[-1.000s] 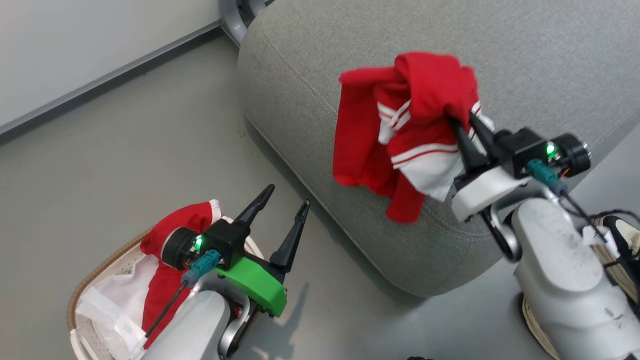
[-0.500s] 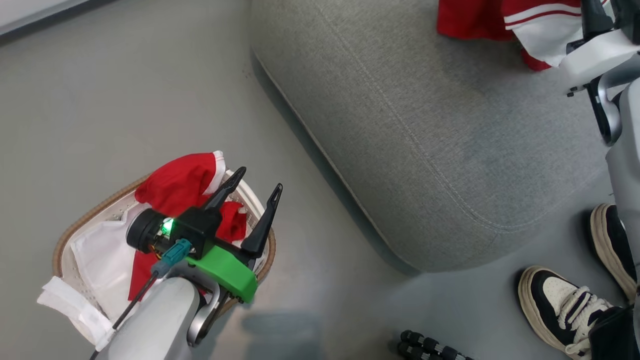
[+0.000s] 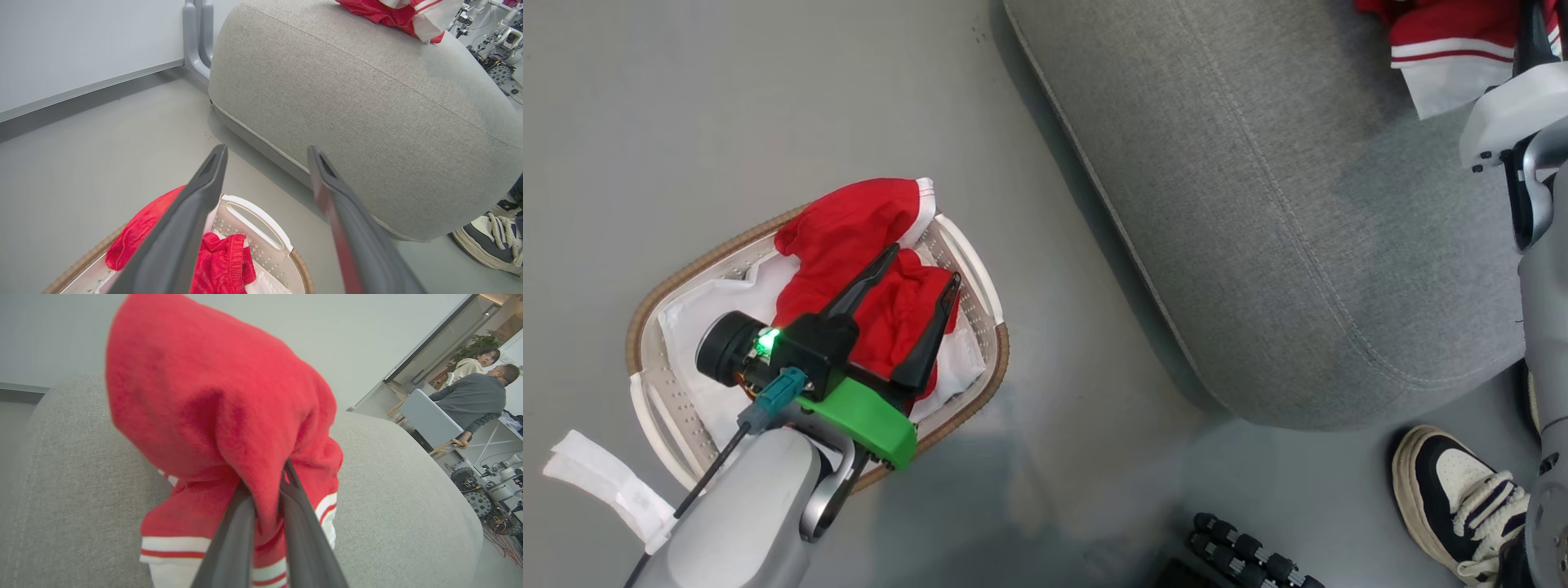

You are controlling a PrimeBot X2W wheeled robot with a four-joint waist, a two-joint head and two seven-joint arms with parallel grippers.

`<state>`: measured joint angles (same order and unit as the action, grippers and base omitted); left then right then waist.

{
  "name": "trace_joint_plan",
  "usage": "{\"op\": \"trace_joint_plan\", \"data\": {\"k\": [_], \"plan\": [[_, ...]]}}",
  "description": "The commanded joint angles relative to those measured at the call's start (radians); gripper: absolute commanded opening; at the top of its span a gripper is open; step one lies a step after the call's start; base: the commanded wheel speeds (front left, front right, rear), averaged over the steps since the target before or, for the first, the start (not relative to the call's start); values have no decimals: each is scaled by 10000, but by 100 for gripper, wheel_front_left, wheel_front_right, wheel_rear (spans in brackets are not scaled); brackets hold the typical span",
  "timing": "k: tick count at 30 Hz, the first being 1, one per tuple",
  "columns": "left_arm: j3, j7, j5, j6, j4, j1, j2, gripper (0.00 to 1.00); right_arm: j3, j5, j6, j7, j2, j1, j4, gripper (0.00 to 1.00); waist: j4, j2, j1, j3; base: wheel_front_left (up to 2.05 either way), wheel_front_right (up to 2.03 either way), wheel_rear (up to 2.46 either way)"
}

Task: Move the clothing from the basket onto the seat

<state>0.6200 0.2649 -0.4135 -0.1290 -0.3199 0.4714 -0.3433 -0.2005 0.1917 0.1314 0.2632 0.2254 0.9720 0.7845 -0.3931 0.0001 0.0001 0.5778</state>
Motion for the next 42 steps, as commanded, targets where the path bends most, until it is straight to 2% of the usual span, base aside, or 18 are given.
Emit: {"op": "trace_joint_plan", "data": {"k": [1, 4, 5, 6, 7, 8, 16, 22, 29, 42], "plan": [[-66, -7, -26, -30, 30, 175, -110, 100, -297, 212, -14, 21, -91, -186, 138, 0, 286, -1, -1, 275, 0, 0, 0], [-132, -7, -48, -30, 3, 155, -144, 100, -921, 579, -14, 21, -322, -353, 464, 2, 383, -1, -1, 300, 0, 0, 0], [-148, -7, -35, -30, -19, 147, -148, 100, -1056, 684, -14, 23, -369, -370, 492, 31, 407, -1, -1, 290, 0, 0, 0], [-185, -7, -48, -30, -52, 121, -131, 100, -1249, 774, -14, 21, -446, -438, 495, 48, 438, -1, -1, 254, 0, 0, 0], [-210, -7, -46, -30, -76, 93, -127, 100, -1391, 820, -14, 21, -526, -531, 494, 87, 455, -1, -1, 214, 0, 0, 0], [-262, -7, -54, -30, -120, 44, -109, 100, -1537, 882, -14, 21, -609, -666, 455, 100, 472, -1, -1, 138, 0, 0, 0], [-860, -7, 26, -30, -443, -377, 253, 100, -1940, 651, -14, 21, -955, -1908, -343, 100, 644, -1, -1, -729, 0, 0, 0], [-1779, -7, 241, -21, -600, -905, 633, 100, -1615, 36, -14, 21, -1021, -3141, -1067, 100, 852, -1, -1, -1514, 0, 0, 0], [-2900, -7, 671, -24, -661, -1531, 1095, 100, -546, -802, -14, 20, -1150, -4303, -1883, 100, 1338, -1, -1, -2254, 0, 0, 0], [-4817, -7, 1285, -28, -787, -2361, 1819, 100, 1796, -1784, -14, 21, -1508, -5068, -2938, 100, 2702, -1, -1, -3086, 0, 0, 0]]}}
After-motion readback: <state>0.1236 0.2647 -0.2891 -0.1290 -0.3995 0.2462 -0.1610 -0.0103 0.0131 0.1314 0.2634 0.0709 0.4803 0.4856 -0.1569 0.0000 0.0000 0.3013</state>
